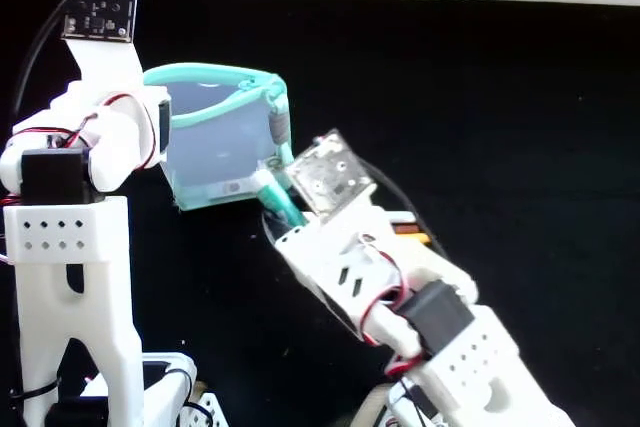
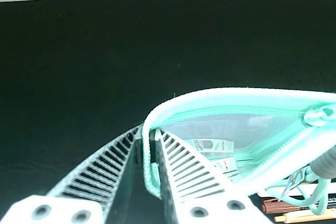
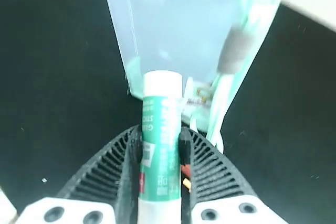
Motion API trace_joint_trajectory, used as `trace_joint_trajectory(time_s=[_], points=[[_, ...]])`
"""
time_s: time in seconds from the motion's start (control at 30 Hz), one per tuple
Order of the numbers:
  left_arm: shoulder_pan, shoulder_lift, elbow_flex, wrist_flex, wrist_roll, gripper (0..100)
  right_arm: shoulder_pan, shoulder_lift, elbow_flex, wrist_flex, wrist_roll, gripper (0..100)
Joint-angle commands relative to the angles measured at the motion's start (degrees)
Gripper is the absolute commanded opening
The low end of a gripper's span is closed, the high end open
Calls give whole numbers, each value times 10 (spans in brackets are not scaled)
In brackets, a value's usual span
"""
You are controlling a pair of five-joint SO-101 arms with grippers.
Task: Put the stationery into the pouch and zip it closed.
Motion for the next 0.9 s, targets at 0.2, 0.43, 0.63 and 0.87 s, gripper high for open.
trace_joint_trajectory(time_s=[0.2,0.43,0.63,0.87], points=[[-2,21,7,11,2,6,6,20,-171,-59,-4,5],[-3,19,7,11,2,6,4,108,-125,-181,-27,5],[-2,18,7,11,2,6,3,176,-77,-243,-31,5],[-1,18,7,11,2,6,2,236,-73,-244,-31,5]])
